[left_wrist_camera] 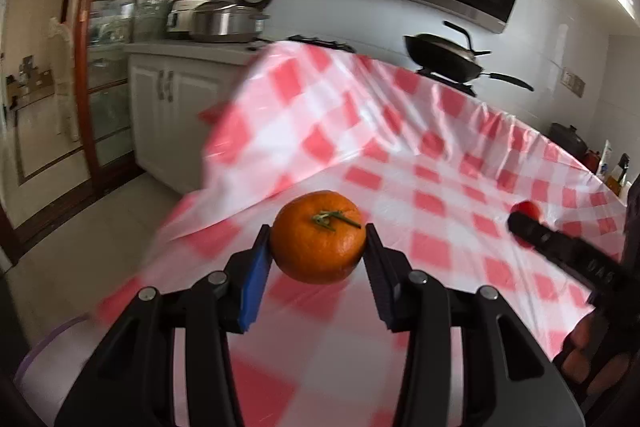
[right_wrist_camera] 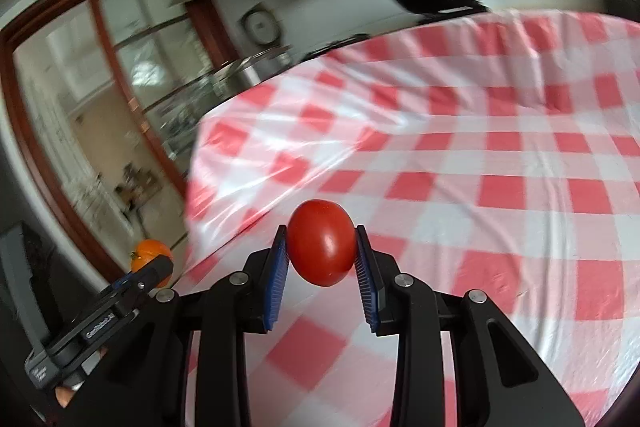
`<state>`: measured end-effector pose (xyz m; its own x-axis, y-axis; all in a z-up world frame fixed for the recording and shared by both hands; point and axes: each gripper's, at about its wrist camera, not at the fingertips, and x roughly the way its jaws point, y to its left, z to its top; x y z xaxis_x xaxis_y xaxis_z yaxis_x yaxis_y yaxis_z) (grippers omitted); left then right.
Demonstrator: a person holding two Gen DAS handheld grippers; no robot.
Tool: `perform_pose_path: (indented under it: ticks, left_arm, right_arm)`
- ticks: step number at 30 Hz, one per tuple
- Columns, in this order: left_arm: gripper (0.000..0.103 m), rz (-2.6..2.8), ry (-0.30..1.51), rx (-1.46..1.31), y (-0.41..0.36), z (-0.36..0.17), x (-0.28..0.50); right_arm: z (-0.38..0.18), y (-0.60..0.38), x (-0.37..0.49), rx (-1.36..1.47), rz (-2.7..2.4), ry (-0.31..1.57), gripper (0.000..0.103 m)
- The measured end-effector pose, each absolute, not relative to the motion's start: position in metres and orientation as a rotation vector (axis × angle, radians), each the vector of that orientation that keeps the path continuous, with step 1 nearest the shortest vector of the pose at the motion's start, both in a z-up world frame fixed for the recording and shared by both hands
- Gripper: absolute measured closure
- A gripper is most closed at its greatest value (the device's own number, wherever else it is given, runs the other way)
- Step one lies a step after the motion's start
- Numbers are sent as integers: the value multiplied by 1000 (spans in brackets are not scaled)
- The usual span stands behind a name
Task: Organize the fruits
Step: 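Carry both fruits into the white box and open both tools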
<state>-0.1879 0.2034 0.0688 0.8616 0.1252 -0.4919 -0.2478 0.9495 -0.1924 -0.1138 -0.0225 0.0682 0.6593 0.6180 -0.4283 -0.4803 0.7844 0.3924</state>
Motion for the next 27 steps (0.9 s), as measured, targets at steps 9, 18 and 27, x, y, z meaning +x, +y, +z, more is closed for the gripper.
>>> perform_pose_path:
  ticks: [9,18,27]
  left_arm:
    - [58,362,506,-253,269,60,-272]
    - [58,510,592,-354,339,22,-336]
    - [58,603,773,-421,378,-48,-367]
  right_arm:
    - [68,39,-166,113,789,600,71]
    - [50,125,-236,-138,1027,631,71]
    - [-8,199,-309,-466,1262,741,71]
